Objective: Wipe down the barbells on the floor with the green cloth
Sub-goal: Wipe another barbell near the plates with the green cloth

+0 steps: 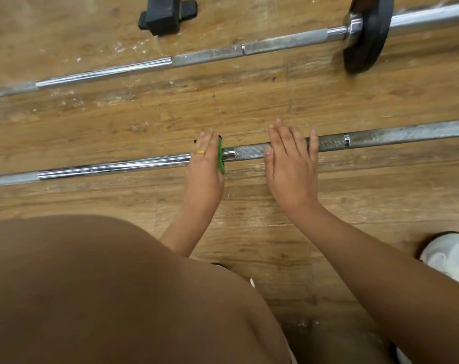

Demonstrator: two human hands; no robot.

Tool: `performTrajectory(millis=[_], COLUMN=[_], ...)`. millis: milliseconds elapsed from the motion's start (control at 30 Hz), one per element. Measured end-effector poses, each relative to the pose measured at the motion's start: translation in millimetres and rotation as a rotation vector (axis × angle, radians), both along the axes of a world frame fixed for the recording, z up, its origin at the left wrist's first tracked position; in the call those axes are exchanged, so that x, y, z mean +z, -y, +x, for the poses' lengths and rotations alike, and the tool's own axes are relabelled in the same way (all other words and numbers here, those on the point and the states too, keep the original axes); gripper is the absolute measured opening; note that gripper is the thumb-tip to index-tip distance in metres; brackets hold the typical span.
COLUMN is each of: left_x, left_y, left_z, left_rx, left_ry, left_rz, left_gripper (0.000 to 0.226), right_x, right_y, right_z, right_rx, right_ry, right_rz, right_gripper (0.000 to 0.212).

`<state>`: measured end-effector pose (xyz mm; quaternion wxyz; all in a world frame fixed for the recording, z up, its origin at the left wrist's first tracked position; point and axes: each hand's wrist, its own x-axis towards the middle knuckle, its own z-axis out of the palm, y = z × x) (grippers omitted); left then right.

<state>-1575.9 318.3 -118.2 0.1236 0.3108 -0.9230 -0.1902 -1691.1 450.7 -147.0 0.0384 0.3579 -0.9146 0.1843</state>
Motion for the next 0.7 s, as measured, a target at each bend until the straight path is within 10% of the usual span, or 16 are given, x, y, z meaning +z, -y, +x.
performTrajectory(millis=[700], left_x=[-2], left_y=[-27], left_z=[27], left_rx=[-0.078], left_ry=[-0.066], left_rz=[0.060], left_gripper=[0.051], right_x=[-12], right_y=[-21], right_z=[26], right_rx=[-0.008], right_ry=[-0.051], right_rz=[-0.071], right_gripper=[0.053])
